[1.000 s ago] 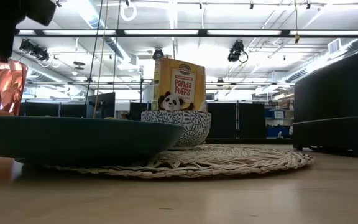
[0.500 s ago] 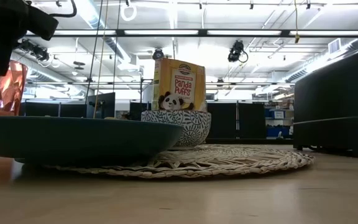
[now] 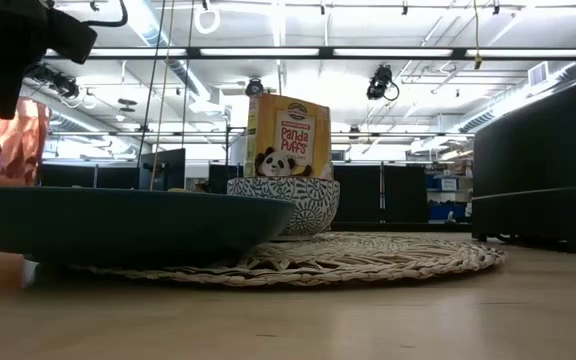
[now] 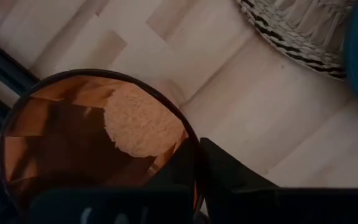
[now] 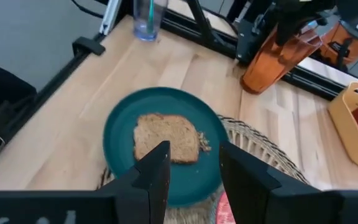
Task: Arrange a breakfast setting
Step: Put the orange cup of milk on the placemat to the top right of the red bowl
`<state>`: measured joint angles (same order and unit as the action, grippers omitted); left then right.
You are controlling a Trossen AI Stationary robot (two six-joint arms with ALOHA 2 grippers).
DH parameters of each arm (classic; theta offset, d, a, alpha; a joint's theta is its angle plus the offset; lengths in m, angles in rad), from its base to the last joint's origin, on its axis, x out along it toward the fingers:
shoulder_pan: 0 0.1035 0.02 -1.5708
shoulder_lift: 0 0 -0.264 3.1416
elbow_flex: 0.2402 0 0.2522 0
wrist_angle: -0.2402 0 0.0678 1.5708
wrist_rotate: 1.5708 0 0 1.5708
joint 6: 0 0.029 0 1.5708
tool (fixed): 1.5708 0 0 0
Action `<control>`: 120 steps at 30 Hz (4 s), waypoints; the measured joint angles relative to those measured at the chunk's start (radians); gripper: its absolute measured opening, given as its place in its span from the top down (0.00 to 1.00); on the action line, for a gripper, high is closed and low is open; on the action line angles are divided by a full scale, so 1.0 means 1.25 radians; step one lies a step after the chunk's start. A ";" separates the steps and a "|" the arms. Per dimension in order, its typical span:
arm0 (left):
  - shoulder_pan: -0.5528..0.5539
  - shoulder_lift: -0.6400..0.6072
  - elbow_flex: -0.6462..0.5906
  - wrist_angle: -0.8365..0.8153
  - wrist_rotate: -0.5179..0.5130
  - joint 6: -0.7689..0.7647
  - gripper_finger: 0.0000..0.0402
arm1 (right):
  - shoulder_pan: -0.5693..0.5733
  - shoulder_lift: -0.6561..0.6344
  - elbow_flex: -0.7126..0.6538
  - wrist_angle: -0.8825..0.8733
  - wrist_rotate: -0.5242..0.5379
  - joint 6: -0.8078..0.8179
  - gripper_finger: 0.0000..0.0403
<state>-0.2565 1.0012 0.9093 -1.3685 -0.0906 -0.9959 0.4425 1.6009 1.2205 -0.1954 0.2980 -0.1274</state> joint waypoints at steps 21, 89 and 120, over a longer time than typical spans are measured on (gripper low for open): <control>-0.152 0.152 0.314 0.005 -0.179 0.227 0.96 | -0.143 0.254 0.055 0.330 -0.024 0.055 0.49; -0.102 0.072 0.342 0.358 -0.219 0.634 0.60 | -0.302 0.104 -0.138 0.321 0.030 0.085 0.20; -0.163 0.041 0.340 0.495 -0.295 0.762 0.64 | -0.677 0.154 -0.406 0.737 -0.563 -0.032 0.20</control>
<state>-0.4603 1.0527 1.3338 -0.7493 -0.4595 -0.0432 -0.4036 1.7933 0.7127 0.7258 -0.4051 -0.1671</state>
